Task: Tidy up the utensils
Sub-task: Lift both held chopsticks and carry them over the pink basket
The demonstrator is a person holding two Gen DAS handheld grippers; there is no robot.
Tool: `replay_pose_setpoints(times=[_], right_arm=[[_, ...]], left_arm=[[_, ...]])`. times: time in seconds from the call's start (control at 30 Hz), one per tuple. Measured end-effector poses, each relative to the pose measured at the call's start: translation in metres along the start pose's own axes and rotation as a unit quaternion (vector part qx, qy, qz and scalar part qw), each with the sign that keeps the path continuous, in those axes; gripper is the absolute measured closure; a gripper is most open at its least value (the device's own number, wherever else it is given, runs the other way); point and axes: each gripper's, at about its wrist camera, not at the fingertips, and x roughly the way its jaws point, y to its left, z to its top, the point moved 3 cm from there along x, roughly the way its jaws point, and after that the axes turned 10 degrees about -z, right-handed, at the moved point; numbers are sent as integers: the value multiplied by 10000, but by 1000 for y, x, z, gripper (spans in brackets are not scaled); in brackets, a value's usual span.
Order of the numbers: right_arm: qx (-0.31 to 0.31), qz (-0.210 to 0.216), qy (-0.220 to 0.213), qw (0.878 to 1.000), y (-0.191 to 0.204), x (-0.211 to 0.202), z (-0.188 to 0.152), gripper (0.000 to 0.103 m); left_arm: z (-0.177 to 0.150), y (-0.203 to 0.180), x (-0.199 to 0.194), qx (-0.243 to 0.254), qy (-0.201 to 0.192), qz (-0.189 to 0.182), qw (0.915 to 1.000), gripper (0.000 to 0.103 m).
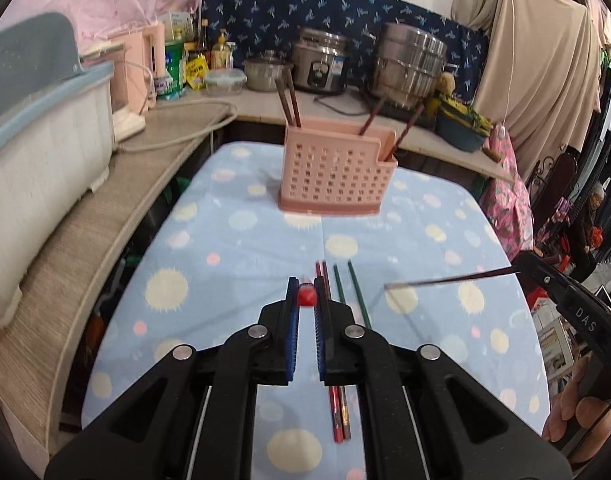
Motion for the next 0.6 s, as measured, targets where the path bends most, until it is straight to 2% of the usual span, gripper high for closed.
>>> replay_pose_setpoints(times=[0.27, 0.6], right_arm=[[153, 195, -252, 9994, 1, 10, 47, 96], [386, 553, -692, 9953, 7, 13, 116, 96]], left_arm=[[49, 3, 3, 48, -311, 93, 9995, 96], [111, 2, 2, 12, -730, -21, 9973, 96]])
